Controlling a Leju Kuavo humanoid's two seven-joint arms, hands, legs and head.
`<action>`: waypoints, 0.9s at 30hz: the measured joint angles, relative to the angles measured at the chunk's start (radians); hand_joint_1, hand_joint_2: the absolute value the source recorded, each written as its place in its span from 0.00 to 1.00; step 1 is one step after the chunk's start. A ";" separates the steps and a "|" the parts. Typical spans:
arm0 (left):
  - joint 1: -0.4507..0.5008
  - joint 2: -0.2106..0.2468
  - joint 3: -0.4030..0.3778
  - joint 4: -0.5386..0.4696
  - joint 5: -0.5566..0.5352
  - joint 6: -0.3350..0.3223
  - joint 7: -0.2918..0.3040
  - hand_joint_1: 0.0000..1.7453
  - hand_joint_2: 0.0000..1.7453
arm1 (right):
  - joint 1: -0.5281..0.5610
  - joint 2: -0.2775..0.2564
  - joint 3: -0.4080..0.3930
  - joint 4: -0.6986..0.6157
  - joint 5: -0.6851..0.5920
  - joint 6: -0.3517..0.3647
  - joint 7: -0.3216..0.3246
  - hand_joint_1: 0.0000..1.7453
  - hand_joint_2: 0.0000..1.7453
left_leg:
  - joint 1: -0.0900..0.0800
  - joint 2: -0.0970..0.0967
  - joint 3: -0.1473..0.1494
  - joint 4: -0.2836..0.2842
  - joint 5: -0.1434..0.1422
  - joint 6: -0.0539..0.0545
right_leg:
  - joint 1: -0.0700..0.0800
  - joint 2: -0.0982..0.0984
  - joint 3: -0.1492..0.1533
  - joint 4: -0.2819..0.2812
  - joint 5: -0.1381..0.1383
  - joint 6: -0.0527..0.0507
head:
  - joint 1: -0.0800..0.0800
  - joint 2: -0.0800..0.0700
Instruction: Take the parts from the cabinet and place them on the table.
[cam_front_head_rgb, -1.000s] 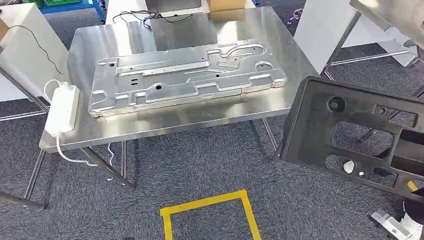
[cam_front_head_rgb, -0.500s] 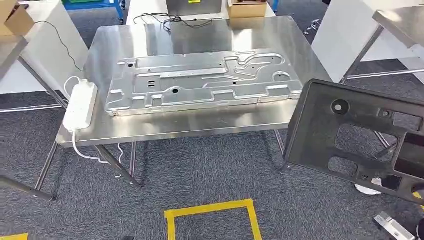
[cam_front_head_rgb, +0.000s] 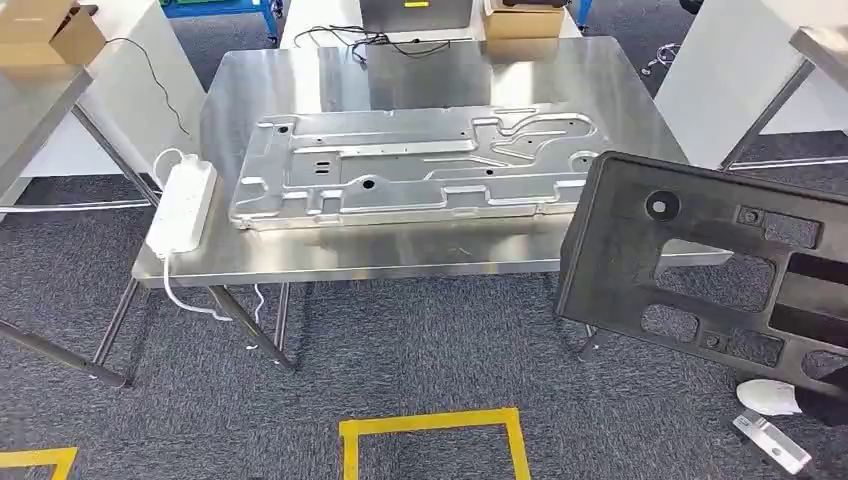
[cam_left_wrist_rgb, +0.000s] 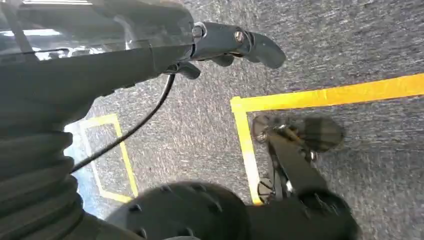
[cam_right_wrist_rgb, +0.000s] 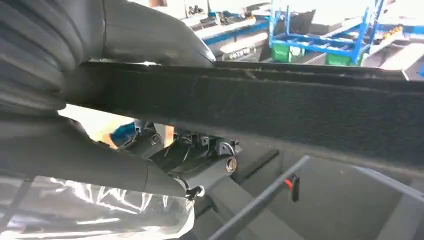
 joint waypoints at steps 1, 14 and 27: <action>-0.003 0.000 0.000 0.000 0.000 0.000 0.000 0.00 1.00 | 0.000 0.000 0.000 0.000 0.000 0.000 0.000 0.77 1.00 | -0.004 -0.004 0.003 -0.017 -0.005 0.008 | 0.005 -0.002 -0.004 0.003 -0.001 0.007 | -0.004 0.000; -0.002 0.000 0.000 0.000 0.000 0.000 -0.002 0.00 1.00 | 0.000 0.000 0.006 0.000 -0.016 -0.002 -0.003 0.77 1.00 | -0.023 -0.059 0.017 -0.021 -0.005 0.059 | 0.030 0.032 -0.059 0.084 0.015 0.003 | 0.038 0.000; -0.001 0.000 0.000 0.000 -0.002 0.000 -0.004 0.00 1.00 | -0.022 -0.013 -0.009 0.003 -0.098 0.035 0.004 0.77 1.00 | -0.027 -0.065 0.009 -0.020 -0.008 0.056 | 0.032 0.038 -0.023 0.006 0.003 -0.002 | 0.029 0.000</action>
